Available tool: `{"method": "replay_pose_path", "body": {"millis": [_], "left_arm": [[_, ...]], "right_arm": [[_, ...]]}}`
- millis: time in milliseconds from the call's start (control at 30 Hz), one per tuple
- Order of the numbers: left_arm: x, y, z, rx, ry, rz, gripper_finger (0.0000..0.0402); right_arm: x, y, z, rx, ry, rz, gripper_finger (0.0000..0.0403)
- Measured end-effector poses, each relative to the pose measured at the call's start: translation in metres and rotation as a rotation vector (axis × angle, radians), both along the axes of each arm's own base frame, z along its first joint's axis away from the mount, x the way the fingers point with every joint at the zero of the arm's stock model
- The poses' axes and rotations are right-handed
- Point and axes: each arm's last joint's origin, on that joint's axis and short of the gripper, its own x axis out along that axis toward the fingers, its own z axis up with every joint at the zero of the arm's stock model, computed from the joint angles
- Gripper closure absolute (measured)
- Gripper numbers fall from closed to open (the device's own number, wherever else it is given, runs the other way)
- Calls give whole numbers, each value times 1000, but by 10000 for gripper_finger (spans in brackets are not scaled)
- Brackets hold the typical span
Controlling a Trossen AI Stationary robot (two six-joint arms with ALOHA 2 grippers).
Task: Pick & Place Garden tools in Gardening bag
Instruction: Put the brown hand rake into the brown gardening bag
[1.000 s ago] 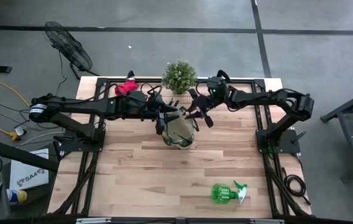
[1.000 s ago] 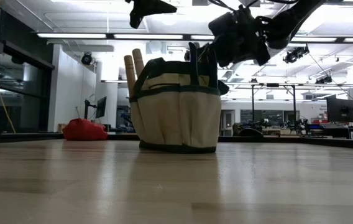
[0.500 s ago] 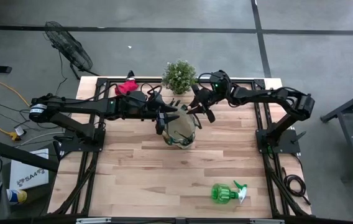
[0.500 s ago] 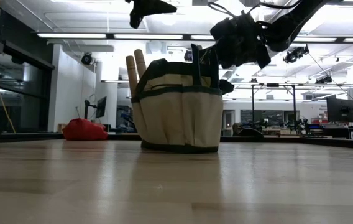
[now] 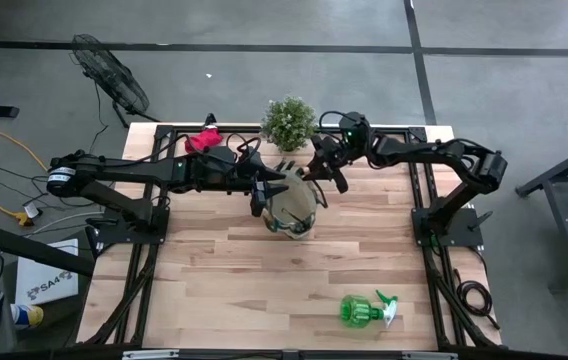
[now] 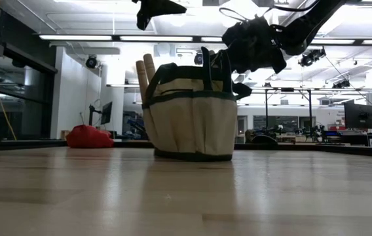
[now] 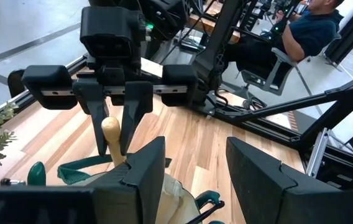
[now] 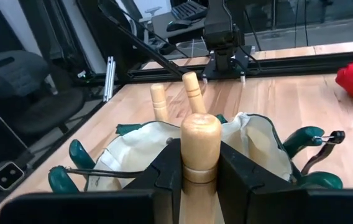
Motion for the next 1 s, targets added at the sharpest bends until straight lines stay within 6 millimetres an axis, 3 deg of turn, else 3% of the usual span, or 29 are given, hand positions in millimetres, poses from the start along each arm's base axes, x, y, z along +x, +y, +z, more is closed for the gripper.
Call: {"method": "replay_pose_path", "body": {"millis": [600, 800, 1000], "left_arm": [[0, -1, 0, -8, 0, -31, 234], [0, -1, 0, -8, 0, -32, 234], [0, -1, 0, -6, 0, -34, 234]], "right_arm": [[-13, -18, 0, 147, 43, -6, 344], [-13, -17, -4, 192, 107, -60, 343], [-5, -6, -4, 99, 77, -45, 343]]}}
